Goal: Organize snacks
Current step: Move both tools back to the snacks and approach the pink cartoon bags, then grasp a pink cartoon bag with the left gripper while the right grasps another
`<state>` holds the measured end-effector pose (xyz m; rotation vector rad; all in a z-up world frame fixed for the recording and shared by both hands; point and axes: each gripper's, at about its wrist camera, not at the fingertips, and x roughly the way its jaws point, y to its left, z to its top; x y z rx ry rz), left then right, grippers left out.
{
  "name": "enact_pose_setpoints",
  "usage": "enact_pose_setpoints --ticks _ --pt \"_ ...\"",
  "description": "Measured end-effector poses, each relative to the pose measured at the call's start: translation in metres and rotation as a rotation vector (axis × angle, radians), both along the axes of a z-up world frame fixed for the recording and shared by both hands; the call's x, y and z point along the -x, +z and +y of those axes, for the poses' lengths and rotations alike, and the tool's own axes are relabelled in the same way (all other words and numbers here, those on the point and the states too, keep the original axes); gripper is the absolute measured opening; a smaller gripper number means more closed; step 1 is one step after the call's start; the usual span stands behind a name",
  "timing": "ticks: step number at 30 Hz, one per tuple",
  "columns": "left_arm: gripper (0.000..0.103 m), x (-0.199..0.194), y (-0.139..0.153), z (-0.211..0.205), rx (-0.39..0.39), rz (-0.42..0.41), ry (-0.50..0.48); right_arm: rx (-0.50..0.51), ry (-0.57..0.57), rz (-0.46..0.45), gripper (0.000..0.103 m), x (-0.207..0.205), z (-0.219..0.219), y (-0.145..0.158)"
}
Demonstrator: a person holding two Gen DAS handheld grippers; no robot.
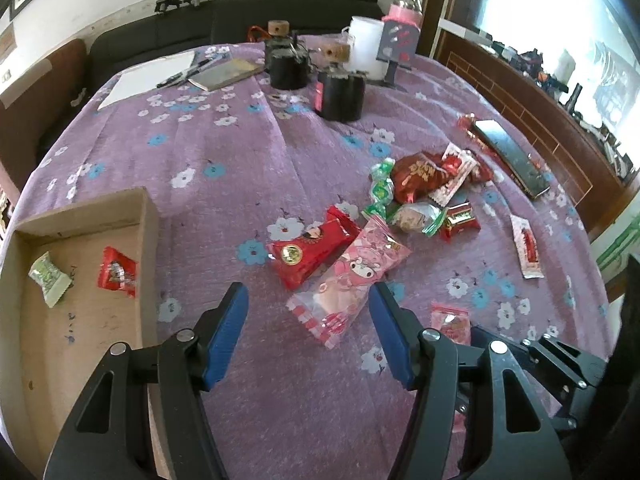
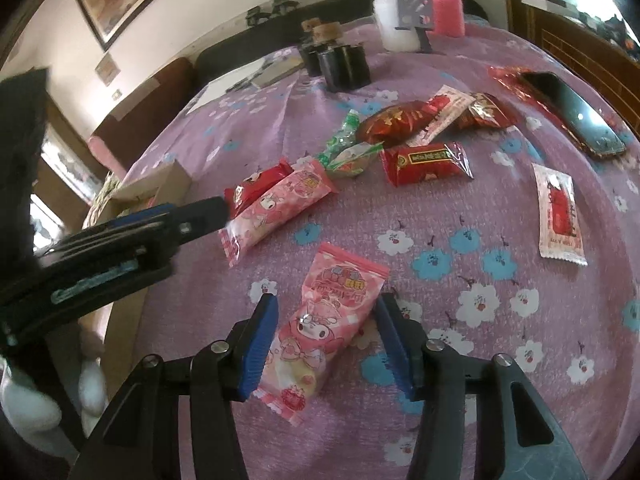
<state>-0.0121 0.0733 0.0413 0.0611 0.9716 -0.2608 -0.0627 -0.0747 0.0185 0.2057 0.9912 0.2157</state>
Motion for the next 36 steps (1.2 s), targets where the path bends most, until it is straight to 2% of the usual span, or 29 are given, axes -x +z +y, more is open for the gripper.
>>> enact_pose_setpoints --ticks 2,3,8,10,11,15,21,25,31,36 --pt "0.061 -0.005 -0.005 -0.009 -0.016 0.008 -0.009 0.043 0.023 -0.016 0.036 0.004 0.0 -0.001" --pt "0.061 -0.008 -0.008 -0.013 -0.027 0.011 -0.014 0.067 0.03 -0.02 0.026 0.005 -0.001 -0.001" --pt "0.061 -0.013 -0.021 -0.03 -0.095 0.012 -0.04 0.082 0.031 -0.017 0.025 0.007 -0.018 -0.001" --pt "0.056 -0.011 -0.025 -0.036 -0.136 0.011 -0.061 0.083 0.015 -0.017 0.025 0.008 -0.029 -0.001" --pt "0.049 -0.008 -0.026 -0.038 -0.151 0.004 -0.076 0.08 0.004 -0.017 0.025 0.008 -0.036 -0.001" --pt "0.041 0.001 -0.025 -0.038 -0.151 0.019 -0.081 0.072 -0.029 -0.019 0.025 0.007 -0.054 -0.001" --pt "0.04 0.029 -0.022 -0.046 -0.155 0.089 -0.168 0.043 -0.046 -0.017 0.024 0.006 -0.075 -0.001" --pt "0.04 0.037 -0.016 -0.041 -0.096 0.109 -0.144 0.017 -0.031 -0.024 0.024 0.009 -0.082 -0.002" --pt "0.04 0.023 -0.014 -0.046 -0.087 0.057 -0.084 0.002 -0.029 -0.046 0.026 0.013 -0.084 -0.002" --pt "0.046 0.009 -0.026 -0.064 -0.148 0.008 -0.068 0.0 -0.026 -0.061 0.026 0.015 -0.084 -0.003"
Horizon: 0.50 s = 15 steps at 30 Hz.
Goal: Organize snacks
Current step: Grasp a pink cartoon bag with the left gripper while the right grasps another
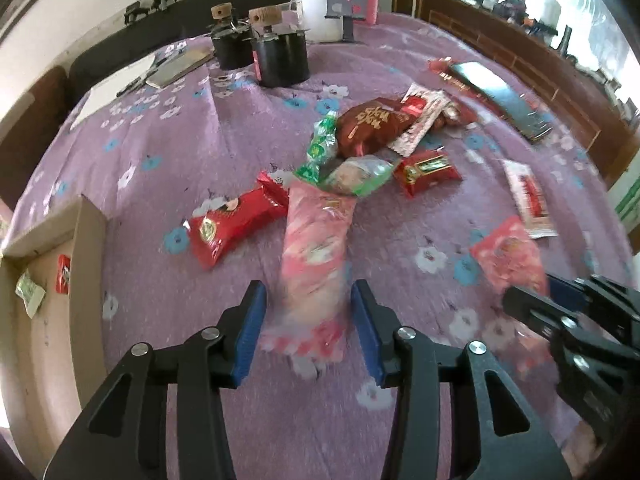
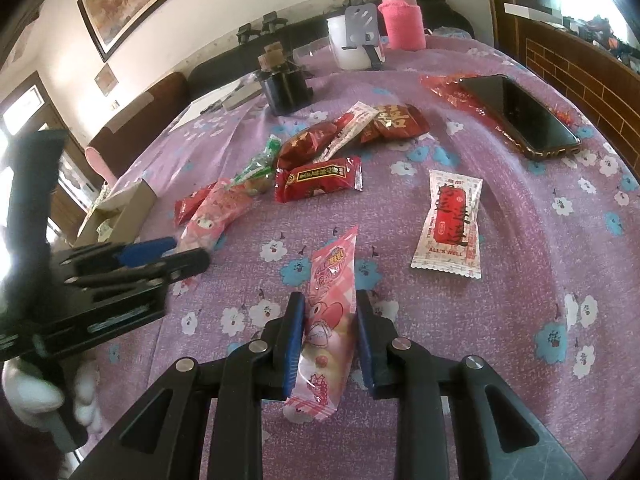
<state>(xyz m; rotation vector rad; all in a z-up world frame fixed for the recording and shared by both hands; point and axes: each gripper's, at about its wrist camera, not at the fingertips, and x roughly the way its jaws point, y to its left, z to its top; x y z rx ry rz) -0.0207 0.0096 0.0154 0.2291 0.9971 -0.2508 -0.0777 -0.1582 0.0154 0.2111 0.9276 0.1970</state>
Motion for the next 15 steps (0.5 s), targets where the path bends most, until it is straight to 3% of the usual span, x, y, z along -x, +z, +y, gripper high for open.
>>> enact_pose_setpoints --ticks 2,9,10,11,12,15 --pt "0.055 -0.002 0.0 -0.003 -0.026 -0.019 0.02 -0.005 0.001 -0.002 0.026 0.001 0.0 0.0" --pt "0.056 -0.007 -0.002 -0.004 -0.027 -0.044 0.019 -0.012 0.001 -0.007 0.026 0.001 -0.002 -0.001" --pt "0.053 -0.008 -0.001 -0.004 -0.034 -0.043 0.012 -0.012 0.001 -0.007 0.026 0.001 -0.002 -0.001" --pt "0.032 -0.008 0.0 -0.002 -0.035 -0.04 0.019 -0.013 0.001 -0.007 0.026 0.001 -0.002 -0.001" --pt "0.022 -0.008 0.0 -0.001 -0.027 -0.027 0.019 -0.013 0.001 -0.007 0.026 0.001 -0.001 -0.001" --pt "0.021 -0.006 0.003 0.007 0.013 0.002 0.038 -0.01 0.001 -0.007 0.026 0.001 -0.001 -0.001"
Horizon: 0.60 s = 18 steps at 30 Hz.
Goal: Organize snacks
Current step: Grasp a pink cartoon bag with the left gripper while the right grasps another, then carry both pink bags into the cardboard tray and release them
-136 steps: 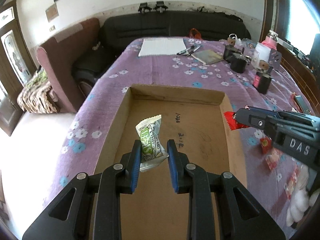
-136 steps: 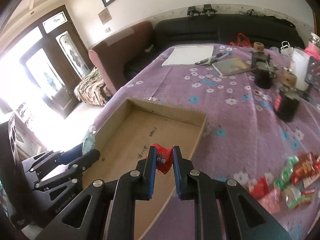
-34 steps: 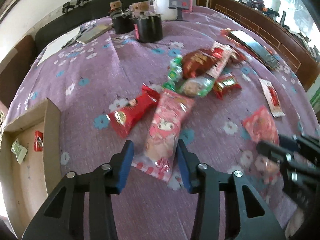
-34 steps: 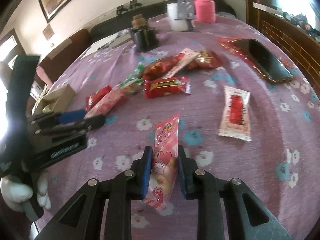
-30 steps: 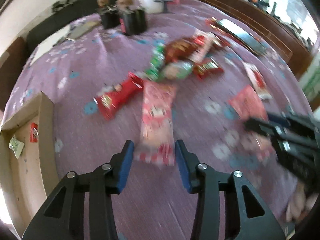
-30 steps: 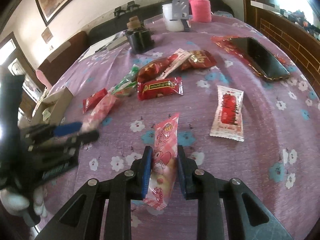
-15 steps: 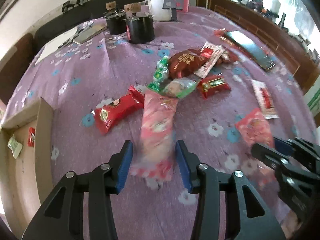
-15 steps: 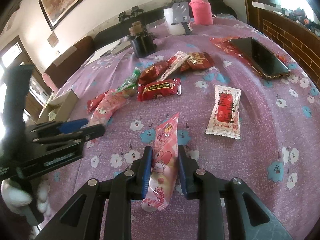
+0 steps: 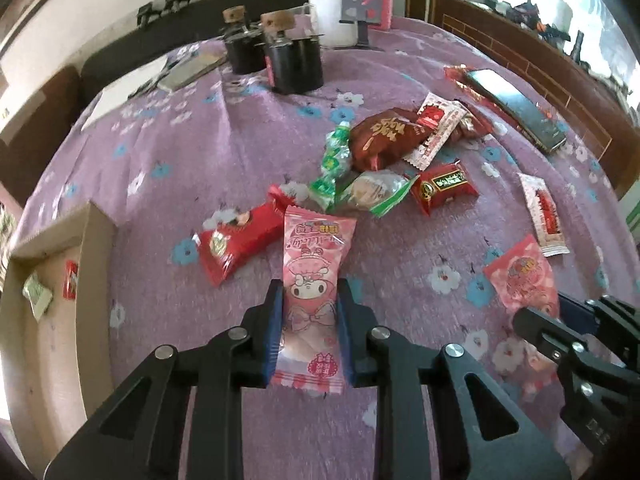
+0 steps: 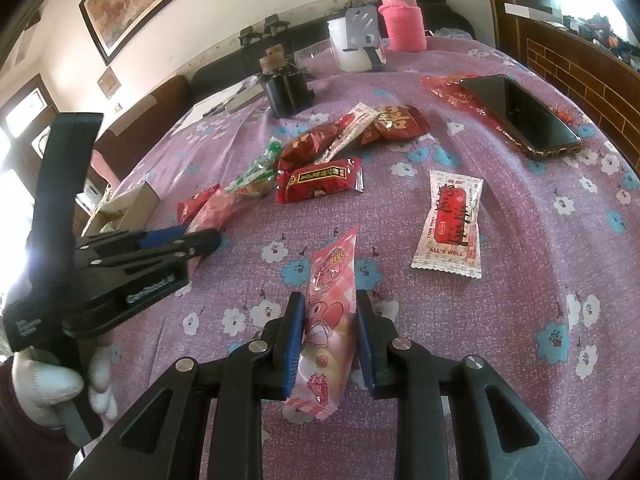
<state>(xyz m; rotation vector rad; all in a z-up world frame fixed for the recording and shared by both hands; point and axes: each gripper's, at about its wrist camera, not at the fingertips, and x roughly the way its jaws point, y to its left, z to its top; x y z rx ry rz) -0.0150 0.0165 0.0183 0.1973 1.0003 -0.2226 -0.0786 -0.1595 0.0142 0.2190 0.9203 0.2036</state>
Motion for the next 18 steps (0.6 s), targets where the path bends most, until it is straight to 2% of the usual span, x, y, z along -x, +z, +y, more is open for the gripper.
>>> enact_pose_setpoints --ticks 8,12,18 --pt "0.021 0.033 0.028 0.039 0.231 0.021 0.009 0.081 -0.021 -0.003 0.023 0.008 0.01 0.003" --pt "0.021 0.05 0.049 0.063 0.295 -0.017 0.015 0.075 -0.038 -0.012 0.02 0.015 0.011 0.007" --pt "0.021 0.07 0.073 0.113 0.376 -0.065 0.056 0.074 -0.015 -0.063 0.018 0.028 0.024 0.032"
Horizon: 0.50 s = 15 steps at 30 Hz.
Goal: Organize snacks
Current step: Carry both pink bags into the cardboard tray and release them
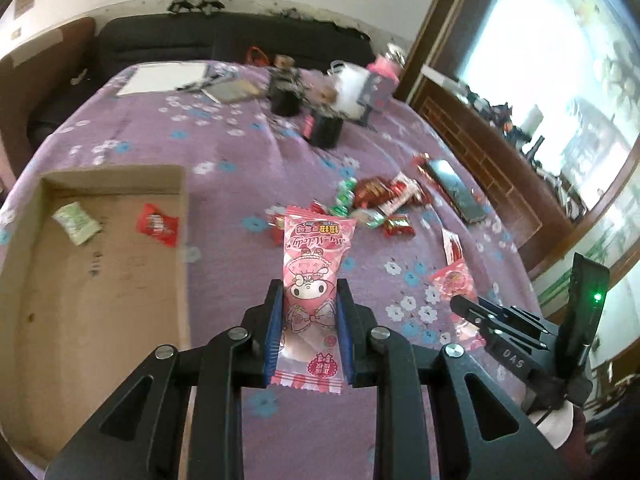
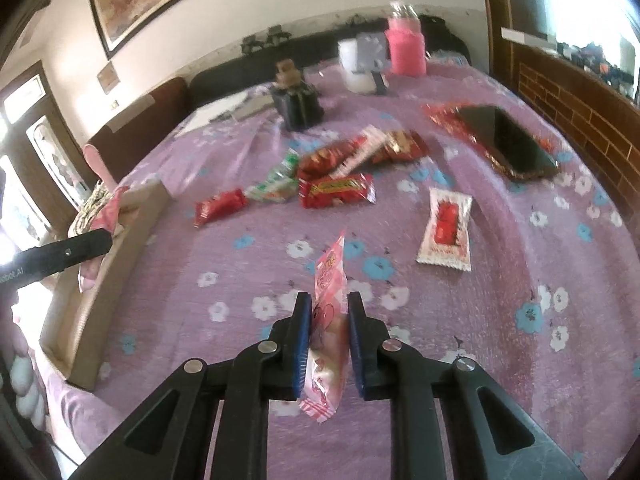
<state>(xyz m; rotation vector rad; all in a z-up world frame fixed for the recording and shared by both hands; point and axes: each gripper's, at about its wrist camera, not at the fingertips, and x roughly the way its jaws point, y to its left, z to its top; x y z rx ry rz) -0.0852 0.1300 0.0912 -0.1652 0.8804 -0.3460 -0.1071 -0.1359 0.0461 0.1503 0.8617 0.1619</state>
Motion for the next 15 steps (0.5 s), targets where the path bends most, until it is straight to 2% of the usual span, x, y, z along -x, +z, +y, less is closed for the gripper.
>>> enact_pose_setpoints --ticks 8,15 --pt "0.022 0.01 0.014 0.073 -0.005 -0.028 0.14 -0.061 0.089 -0.037 0.018 0.003 0.035 0.032" --pt "0.022 0.003 0.018 0.134 -0.074 -0.011 0.263 -0.139 0.194 -0.053 0.018 -0.017 0.082 0.06"
